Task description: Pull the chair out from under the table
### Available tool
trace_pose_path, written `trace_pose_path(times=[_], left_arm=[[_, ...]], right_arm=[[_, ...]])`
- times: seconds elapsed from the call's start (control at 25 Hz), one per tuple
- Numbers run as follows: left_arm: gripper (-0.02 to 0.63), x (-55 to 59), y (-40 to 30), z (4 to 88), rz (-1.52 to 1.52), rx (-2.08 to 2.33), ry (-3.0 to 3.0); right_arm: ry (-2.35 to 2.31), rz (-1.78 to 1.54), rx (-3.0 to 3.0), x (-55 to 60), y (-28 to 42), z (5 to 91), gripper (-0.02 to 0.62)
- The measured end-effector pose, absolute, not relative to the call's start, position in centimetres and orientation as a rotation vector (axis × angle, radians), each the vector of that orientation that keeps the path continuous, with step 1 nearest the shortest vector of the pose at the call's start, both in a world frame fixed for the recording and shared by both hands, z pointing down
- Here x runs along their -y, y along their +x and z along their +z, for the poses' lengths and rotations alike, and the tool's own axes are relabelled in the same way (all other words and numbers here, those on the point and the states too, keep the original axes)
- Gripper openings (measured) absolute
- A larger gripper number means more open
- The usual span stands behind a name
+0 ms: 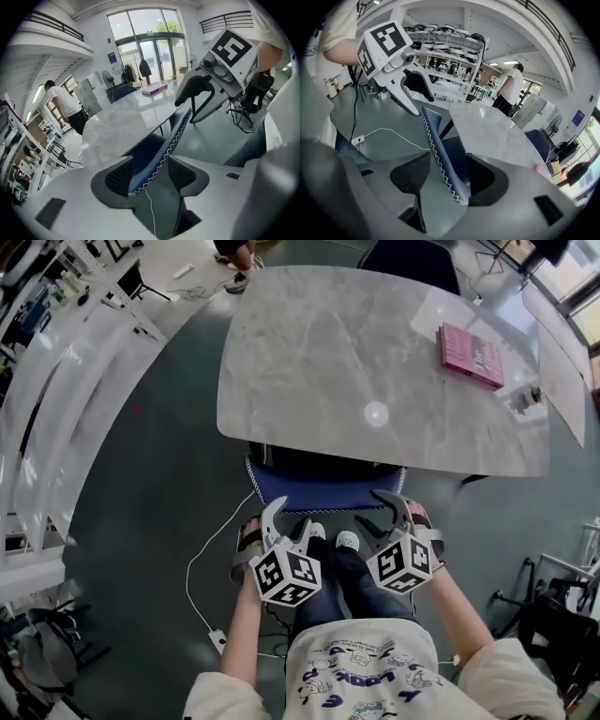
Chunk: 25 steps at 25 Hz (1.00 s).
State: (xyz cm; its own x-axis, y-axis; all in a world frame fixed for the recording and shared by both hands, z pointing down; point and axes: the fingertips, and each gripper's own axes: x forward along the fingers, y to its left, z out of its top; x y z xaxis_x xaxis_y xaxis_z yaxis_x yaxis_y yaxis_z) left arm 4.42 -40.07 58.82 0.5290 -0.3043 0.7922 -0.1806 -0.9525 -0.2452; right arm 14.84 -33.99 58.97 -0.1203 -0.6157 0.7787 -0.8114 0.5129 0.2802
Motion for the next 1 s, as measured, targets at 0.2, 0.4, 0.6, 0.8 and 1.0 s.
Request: trace_pose_path(times=[0.2,0.4,0.6,0.8,1.0], left_arm=[[0.252,39.7,5.2,60.6,-1.462,-0.303,-2.573],[0.252,39.7,6.1,62.4,-1.498,-0.178,-2.509],[0.22,39.5,6.6,63.5,-1.524,-0.059,-2.47],[0.165,39.2,6.8,64.6,-1.557,0.027,-2.379],[0.133,39.3,6.7,65.0,-1.515,0.097,-2.296]], right_arm=[[1.099,0.239,1.787,33.8,14.8,61.0,0.252],[1.014,0.205,1.759,34.1,14.8,62.5,0.249],[0.939,0.186,1.735,34.5,14.7,63.5,0.242],[0.857,0.144,1.707,35.1,14.5,64.5,0.207],[0.817,0.145,1.721,35.2,13.9,65.2,0.132]])
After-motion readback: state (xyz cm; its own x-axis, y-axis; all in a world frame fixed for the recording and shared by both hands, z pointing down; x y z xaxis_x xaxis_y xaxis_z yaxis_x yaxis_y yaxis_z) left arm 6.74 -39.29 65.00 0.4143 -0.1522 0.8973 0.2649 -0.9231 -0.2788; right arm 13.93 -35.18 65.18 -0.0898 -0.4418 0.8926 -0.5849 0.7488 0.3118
